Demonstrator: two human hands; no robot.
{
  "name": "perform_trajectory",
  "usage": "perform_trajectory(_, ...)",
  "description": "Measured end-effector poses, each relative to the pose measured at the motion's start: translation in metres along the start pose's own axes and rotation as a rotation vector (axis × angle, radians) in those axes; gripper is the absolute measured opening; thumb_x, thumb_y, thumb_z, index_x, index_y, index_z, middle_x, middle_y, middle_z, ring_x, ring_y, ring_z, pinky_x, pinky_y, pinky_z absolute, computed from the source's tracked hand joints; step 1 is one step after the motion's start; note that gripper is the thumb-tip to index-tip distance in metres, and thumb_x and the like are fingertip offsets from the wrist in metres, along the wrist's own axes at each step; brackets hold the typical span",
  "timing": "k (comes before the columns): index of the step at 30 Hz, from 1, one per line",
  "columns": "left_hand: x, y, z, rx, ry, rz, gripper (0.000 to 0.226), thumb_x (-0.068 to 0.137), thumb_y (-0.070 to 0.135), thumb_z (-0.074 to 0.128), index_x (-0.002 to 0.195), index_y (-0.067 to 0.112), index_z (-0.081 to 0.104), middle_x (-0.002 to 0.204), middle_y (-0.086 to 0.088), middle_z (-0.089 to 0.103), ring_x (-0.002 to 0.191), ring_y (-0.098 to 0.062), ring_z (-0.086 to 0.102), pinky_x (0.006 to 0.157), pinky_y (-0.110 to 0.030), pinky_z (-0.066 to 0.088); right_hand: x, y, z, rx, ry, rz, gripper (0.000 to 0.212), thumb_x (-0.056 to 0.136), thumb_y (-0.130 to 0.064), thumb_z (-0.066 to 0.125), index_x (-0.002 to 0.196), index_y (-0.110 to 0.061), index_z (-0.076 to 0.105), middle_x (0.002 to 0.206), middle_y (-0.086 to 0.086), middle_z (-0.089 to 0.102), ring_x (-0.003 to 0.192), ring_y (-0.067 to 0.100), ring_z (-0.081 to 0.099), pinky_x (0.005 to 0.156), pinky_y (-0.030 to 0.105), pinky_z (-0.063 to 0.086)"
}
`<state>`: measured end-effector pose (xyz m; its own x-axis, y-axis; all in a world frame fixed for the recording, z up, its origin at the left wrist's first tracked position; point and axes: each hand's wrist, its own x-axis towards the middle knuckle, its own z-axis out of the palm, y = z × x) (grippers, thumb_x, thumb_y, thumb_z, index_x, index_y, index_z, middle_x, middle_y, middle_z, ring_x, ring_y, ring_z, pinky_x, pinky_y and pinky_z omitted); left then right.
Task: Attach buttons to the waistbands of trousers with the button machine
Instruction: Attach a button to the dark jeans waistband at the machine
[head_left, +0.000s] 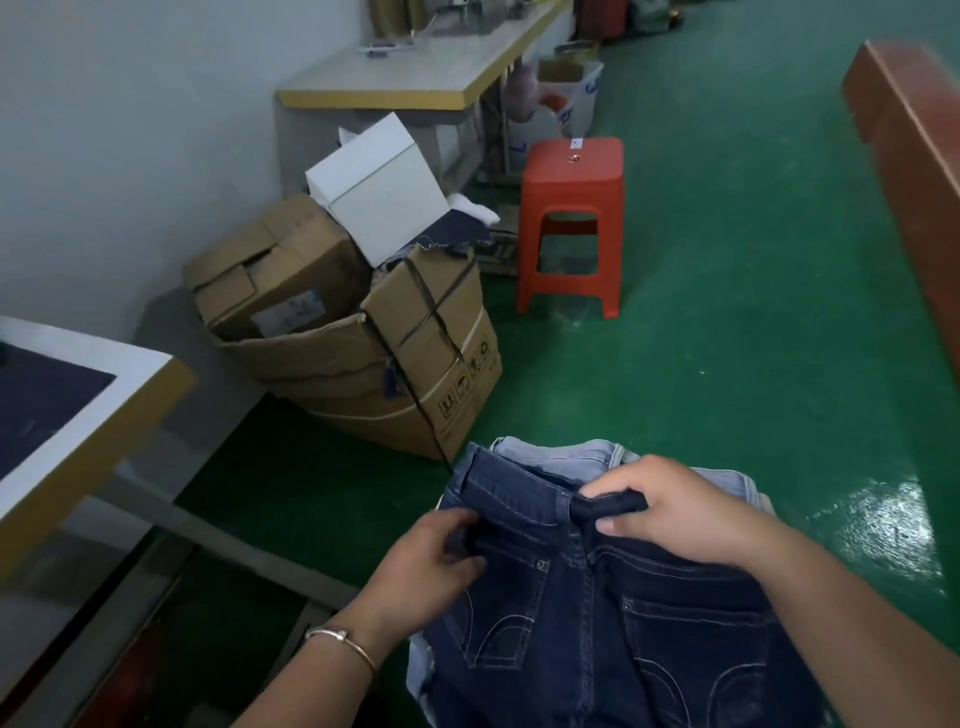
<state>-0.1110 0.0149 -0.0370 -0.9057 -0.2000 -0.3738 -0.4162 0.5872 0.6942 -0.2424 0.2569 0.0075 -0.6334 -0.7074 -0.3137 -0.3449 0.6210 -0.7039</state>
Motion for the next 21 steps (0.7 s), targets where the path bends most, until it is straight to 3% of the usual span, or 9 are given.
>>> perform_trajectory(2,-0.003,0.011,-0.014,0.042,0.045,0.097,0.070,0.085,0.024,0.075,0.143,0.036,0.037,0.134,0.015,0.038,0.119,-0.004,0.048,0.092,-0.006,0.036,-0.005,-0.026,-0.013,0.077,-0.078,-0.113,0.037,0.087,-0.010,0.069,0.091,-0.046,0.073,0.092,-0.018,0.072,0.083,0.010,0.065,0.078,0.030,0.048)
perform_trajectory(5,-0.017,0.034,-0.043,0.110,0.084,0.242,0.108,0.073,0.025,0.085,0.146,0.058,0.012,0.147,0.024,0.013,0.136,-0.004,0.022,0.110,-0.023,0.031,-0.012,-0.069,-0.029,0.173,-0.184,-0.269,0.035,0.087,-0.001,0.067,0.100,-0.032,0.076,0.101,-0.013,0.074,0.096,0.008,0.069,0.088,0.023,0.051)
perform_trajectory(8,-0.042,0.058,-0.076,0.301,0.062,0.421,0.100,0.068,0.032,0.087,0.135,0.069,0.022,0.156,0.021,-0.005,0.146,-0.008,0.002,0.117,-0.033,0.021,-0.017,-0.119,-0.045,0.233,-0.279,-0.425,0.030,0.084,-0.001,0.069,0.103,-0.023,0.076,0.104,-0.004,0.074,0.097,0.009,0.068,0.089,0.024,0.051)
perform_trajectory(10,-0.066,0.068,-0.099,0.334,0.062,0.464,0.086,0.067,0.033,0.086,0.132,0.061,0.037,0.157,0.021,-0.010,0.147,-0.011,0.000,0.119,-0.037,0.021,-0.021,-0.155,-0.055,0.274,-0.340,-0.529,0.026,0.082,-0.003,0.070,0.101,-0.020,0.077,0.104,0.004,0.074,0.096,0.015,0.068,0.088,0.030,0.052)
perform_trajectory(13,-0.114,0.075,-0.133,0.236,0.174,0.498,0.090,0.062,0.042,0.085,0.134,0.055,0.034,0.158,0.020,0.000,0.149,-0.009,0.008,0.119,-0.041,0.027,-0.023,-0.202,-0.066,0.427,-0.476,-0.678,0.025,0.077,0.004,0.068,0.098,-0.007,0.076,0.103,0.015,0.073,0.093,0.023,0.069,0.083,0.031,0.053)
perform_trajectory(15,-0.155,0.074,-0.154,0.191,0.344,0.541,0.085,0.063,0.047,0.084,0.134,0.044,0.038,0.156,0.014,0.016,0.147,-0.010,0.021,0.116,-0.041,0.033,-0.022,-0.234,-0.066,0.606,-0.557,-0.750,0.029,0.072,0.007,0.069,0.098,-0.005,0.074,0.098,0.010,0.074,0.089,0.020,0.070,0.080,0.028,0.054)
perform_trajectory(18,-0.225,0.063,-0.176,0.246,0.641,0.582,0.056,0.074,0.043,0.080,0.118,0.028,0.049,0.143,0.009,0.042,0.136,-0.015,0.043,0.106,-0.035,0.043,-0.019,-0.287,-0.054,0.898,-0.699,-0.850,0.042,0.068,0.002,0.068,0.110,-0.005,0.069,0.101,0.010,0.073,0.091,0.023,0.070,0.080,0.031,0.056)
perform_trajectory(21,-0.292,0.054,-0.188,0.408,0.821,0.528,0.035,0.081,0.046,0.071,0.107,0.025,0.058,0.123,0.013,0.055,0.118,-0.013,0.056,0.091,-0.028,0.048,-0.016,-0.342,-0.025,1.047,-0.750,-0.902,0.037,0.065,-0.011,0.070,0.102,-0.007,0.072,0.095,0.011,0.073,0.084,0.024,0.072,0.075,0.030,0.057)
